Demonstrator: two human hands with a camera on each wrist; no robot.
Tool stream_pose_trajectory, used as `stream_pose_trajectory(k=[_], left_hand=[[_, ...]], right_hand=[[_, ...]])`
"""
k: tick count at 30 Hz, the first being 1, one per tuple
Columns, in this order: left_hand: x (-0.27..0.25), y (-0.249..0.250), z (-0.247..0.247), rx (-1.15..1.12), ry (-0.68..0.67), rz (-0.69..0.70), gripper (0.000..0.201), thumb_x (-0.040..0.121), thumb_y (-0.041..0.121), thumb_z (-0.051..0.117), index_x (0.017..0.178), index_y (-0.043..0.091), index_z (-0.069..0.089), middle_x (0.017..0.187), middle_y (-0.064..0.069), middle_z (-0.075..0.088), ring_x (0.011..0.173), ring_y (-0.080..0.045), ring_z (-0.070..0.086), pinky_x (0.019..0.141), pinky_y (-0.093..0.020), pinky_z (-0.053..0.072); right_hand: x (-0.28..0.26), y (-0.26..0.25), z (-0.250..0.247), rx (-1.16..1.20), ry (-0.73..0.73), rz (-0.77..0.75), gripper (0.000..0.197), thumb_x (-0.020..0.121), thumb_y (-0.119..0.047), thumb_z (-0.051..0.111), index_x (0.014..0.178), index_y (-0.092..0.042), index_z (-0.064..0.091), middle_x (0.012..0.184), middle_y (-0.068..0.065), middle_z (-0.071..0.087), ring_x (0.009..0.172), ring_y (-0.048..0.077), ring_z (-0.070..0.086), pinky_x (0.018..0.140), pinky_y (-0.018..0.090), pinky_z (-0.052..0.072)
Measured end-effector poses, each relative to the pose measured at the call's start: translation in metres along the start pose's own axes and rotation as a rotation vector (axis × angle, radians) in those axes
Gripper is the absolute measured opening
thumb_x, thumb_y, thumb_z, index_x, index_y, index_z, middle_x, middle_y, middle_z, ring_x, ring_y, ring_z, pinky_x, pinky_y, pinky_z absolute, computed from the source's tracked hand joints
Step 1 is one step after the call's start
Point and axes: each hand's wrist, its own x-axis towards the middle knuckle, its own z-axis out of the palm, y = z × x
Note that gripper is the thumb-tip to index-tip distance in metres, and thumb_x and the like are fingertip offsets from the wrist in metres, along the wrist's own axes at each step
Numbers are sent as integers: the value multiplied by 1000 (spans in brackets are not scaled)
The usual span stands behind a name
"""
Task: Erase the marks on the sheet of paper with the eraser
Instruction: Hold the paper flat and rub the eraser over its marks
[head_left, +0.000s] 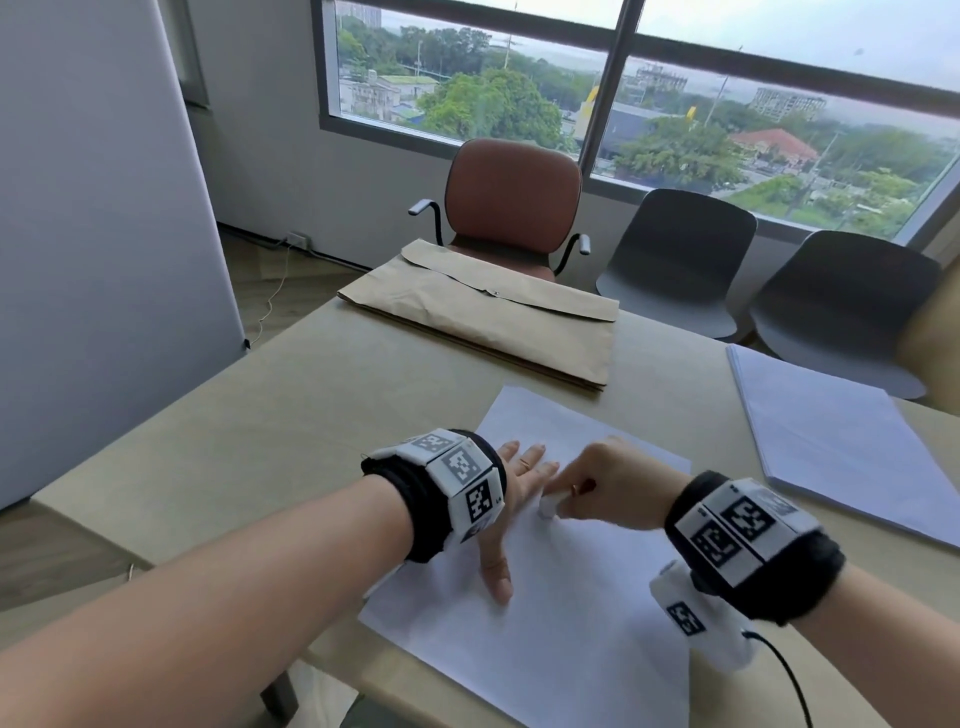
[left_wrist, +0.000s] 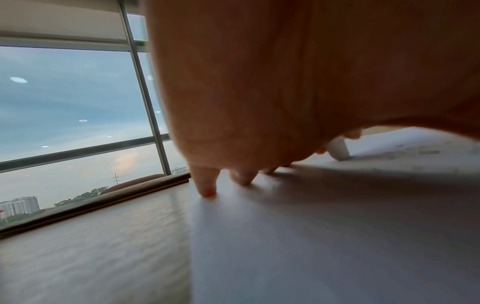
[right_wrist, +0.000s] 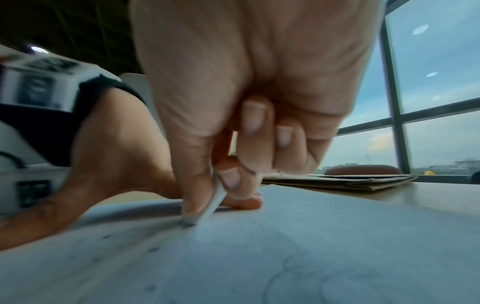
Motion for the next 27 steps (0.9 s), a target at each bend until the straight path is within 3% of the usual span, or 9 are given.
stream_pose_trajectory(k=[2,6,9,14,18,20,22,24,27], left_hand=[[-1,0,0,-1,-2,1,136,64,52,78,145,23,-27,154,2,-30,143,-22,-24,118,-50,-3],[-1,-1,-1,1,-28,-4,136,64,53,78,144,25,-28,153,4,-31,143,-20,-24,118,-52,0],[-3,-1,-2,-4,-38,-1,135,65,53,78,144,26,-28,153,5,-31,143,-20,-24,118,-52,0],[-6,0,-2,6,-28,3,134,65,55,77,145,24,-26,154,5,-29,144,-19,-21,118,-52,2],[-14,4,-5,-37,22,23,129,69,51,75,146,22,-24,155,4,-28,144,-18,-22,118,-50,-2],[-19,0,-10,-65,38,35,129,70,49,76,146,24,-24,154,6,-28,143,-17,-24,118,-50,-5],[-23,-7,-14,-53,10,18,129,69,48,77,146,25,-25,154,7,-28,143,-16,-23,118,-49,-6],[-22,-13,-12,-20,-24,-5,131,68,49,77,146,25,-25,155,6,-26,144,-16,-22,118,-49,-7],[-15,-17,-3,-27,-62,-18,134,66,50,79,145,24,-27,154,6,-30,143,-16,-23,119,-49,-4]], right_hand=[[-4,-2,4,-19,61,-7,24,84,-25,59,104,-22,72,61,-5,53,54,9,42,54,13,30],[-32,-9,13,-39,-91,-99,27,84,-21,58,106,-30,70,81,0,68,69,2,46,65,10,35],[-42,-6,15,20,-168,-104,25,82,-21,60,104,-27,71,83,5,69,62,5,44,62,9,36],[-45,6,23,201,8,-1,29,88,-34,55,94,-9,69,67,3,57,46,3,47,52,9,38],[-42,22,22,297,174,102,31,86,-39,59,83,-10,70,66,2,60,50,2,52,59,12,42],[-41,28,17,272,208,101,30,85,-38,61,71,-12,67,63,-2,55,52,-3,51,61,11,40],[-38,31,14,307,207,94,31,84,-36,62,62,-15,62,59,-7,52,51,2,54,60,15,43],[-35,28,11,337,203,100,25,85,-32,62,62,-21,62,57,-10,55,52,10,60,51,9,41],[-26,16,8,330,184,91,25,86,-31,60,76,-10,69,63,-8,61,49,8,60,44,6,37]])
